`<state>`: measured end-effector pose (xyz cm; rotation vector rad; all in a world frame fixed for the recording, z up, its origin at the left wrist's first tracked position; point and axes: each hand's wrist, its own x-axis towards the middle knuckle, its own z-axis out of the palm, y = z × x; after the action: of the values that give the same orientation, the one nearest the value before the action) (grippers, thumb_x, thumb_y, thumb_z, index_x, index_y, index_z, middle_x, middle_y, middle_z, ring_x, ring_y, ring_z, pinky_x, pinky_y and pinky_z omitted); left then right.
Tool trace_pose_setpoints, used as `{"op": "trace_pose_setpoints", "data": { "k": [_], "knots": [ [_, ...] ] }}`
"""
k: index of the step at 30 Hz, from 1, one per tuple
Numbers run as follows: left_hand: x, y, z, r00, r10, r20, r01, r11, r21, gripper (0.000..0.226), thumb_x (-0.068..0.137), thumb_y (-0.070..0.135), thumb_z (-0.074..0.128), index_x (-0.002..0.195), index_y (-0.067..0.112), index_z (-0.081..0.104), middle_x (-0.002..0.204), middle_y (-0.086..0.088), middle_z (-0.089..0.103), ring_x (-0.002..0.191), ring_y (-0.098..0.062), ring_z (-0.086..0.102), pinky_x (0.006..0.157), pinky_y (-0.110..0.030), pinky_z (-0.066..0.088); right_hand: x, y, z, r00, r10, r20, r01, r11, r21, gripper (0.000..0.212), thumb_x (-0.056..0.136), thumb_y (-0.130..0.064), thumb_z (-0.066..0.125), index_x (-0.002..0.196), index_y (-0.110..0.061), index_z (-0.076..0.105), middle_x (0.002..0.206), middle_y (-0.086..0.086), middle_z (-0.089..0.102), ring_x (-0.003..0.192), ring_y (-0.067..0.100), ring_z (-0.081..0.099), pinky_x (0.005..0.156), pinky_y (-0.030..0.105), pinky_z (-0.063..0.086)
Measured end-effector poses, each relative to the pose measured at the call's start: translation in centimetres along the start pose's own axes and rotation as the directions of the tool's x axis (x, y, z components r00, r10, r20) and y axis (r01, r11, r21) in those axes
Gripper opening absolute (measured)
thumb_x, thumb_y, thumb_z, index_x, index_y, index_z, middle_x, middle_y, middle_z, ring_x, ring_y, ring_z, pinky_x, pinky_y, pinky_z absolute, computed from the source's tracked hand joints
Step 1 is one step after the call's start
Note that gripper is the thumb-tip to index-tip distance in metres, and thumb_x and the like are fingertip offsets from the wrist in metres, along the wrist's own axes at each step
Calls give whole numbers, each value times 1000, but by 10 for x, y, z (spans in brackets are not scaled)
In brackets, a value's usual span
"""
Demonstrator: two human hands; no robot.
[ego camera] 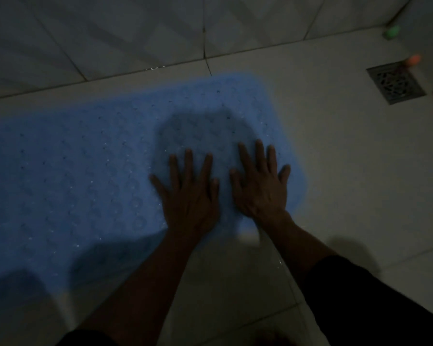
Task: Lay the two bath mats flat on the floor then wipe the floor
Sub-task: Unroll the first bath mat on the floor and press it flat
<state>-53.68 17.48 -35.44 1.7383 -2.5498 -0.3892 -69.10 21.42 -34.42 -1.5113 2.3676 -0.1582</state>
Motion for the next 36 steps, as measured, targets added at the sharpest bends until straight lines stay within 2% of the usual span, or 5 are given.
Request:
{"op": "trace_pose_setpoints", "data": {
  "k": [5, 17, 26, 30, 36],
  "knots": [
    [-9, 2, 5, 996, -82, 38, 81, 996, 28, 60, 100, 60, 10, 156, 47, -9, 169, 3, -10, 153, -27, -19, 110, -76, -9, -7, 8, 10, 1000, -29, 1, 29, 999, -24, 62, 98, -63, 15, 154, -44, -6, 164, -6, -16, 149, 22, -22, 118, 59, -10],
    [-10, 2, 3, 997, -80, 8, 80, 996, 29, 59, 102, 60, 23, 157, 48, 4, 169, 4, -1, 155, -27, -9, 111, -77, 0, -5, 6, 16, 997, -15, -76, 15, 1000, 5, 63, 98, -61, 24, 155, -42, 4, 166, -6, -8, 151, 22, -13, 119, 61, -2],
    [-8, -9, -16, 984, -59, 171, 68, 997, -48, 59, 104, 55, 15, 156, 45, -10, 167, 7, -15, 153, -23, -20, 115, -71, -5, -11, -17, 9, 999, 52, 2, -52, 998, 30, 57, 101, -53, 19, 155, -42, 1, 165, -3, -9, 151, 25, -16, 117, 63, -2],
    [-38, -54, -32, 988, -140, 60, 144, 986, -87, 57, 106, 48, 20, 159, 38, 1, 169, 2, -6, 155, -24, -13, 120, -64, -3, -30, -60, 20, 983, -143, -116, 144, 990, 1, 59, 100, -44, 33, 156, -37, 15, 166, 2, 6, 153, 27, 1, 117, 64, 7],
    [-92, -163, -55, 929, -369, -1, 367, 924, -108, 61, 104, 56, 17, 160, 37, 2, 169, -1, -4, 155, -26, -10, 120, -63, -6, -43, -156, 43, 912, -409, 23, 409, 912, -1, 63, 97, -45, 38, 155, -37, 15, 165, 4, 10, 152, 28, 7, 115, 65, 12]
  ]
}}
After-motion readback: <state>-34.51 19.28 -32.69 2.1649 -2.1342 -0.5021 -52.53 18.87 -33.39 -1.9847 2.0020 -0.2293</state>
